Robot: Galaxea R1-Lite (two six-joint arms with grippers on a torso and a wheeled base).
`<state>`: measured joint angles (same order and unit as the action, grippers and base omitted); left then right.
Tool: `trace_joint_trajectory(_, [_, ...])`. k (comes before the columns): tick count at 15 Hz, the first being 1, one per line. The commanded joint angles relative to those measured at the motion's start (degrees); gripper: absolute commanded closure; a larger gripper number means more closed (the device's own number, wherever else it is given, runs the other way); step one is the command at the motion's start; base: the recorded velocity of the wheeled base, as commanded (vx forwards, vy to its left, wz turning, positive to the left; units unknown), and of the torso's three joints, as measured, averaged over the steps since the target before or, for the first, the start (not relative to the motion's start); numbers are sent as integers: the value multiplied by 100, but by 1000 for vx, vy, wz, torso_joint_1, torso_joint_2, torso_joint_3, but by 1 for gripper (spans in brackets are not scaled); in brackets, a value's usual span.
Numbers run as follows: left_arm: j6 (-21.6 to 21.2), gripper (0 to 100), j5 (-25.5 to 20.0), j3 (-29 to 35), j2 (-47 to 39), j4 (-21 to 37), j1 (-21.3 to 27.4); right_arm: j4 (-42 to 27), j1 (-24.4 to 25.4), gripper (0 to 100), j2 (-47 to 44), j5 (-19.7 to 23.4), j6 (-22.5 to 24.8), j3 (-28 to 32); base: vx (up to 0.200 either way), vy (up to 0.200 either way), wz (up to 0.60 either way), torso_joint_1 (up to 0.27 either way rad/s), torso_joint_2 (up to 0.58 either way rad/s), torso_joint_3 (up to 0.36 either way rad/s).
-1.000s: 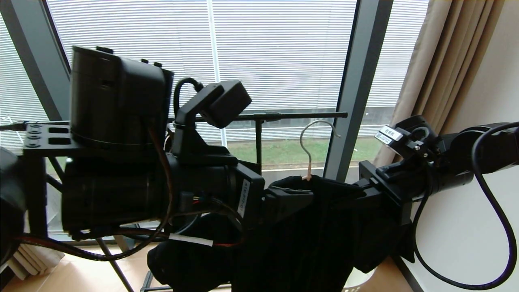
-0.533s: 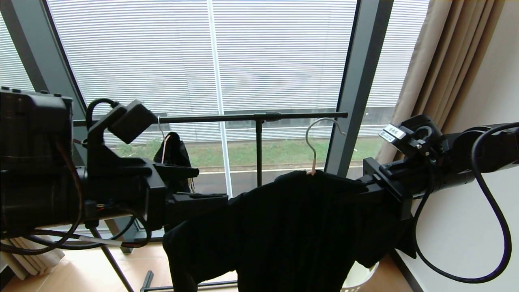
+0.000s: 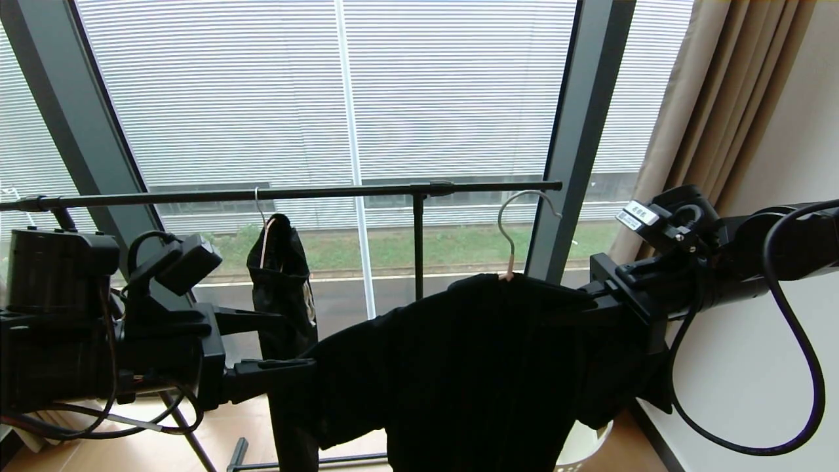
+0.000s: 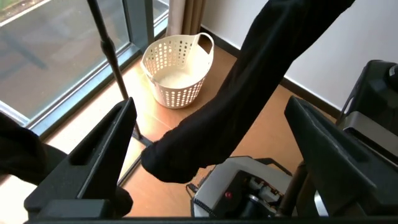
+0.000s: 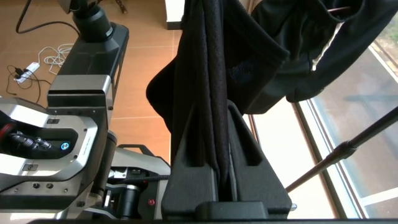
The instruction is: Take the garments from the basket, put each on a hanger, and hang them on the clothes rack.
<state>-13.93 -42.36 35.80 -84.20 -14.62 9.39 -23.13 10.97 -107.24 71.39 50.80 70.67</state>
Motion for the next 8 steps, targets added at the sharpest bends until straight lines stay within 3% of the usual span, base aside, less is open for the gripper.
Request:
trace_joint_trajectory(1, [-13,0,0,-223,-299,-191,63,1,-7,100,1,7,0,-9,0,0,0,0,0,0])
trace_joint_trajectory(4, [-4,0,9,-495,-729,-753,204,1,-34,100,28,7,0,-9,0,0,0,0,0,0])
trace_joint_trajectory(8, [31,0,26,-408,-958,-788,239,1,-60,100,28,7,0,-9,0,0,0,0,0,0])
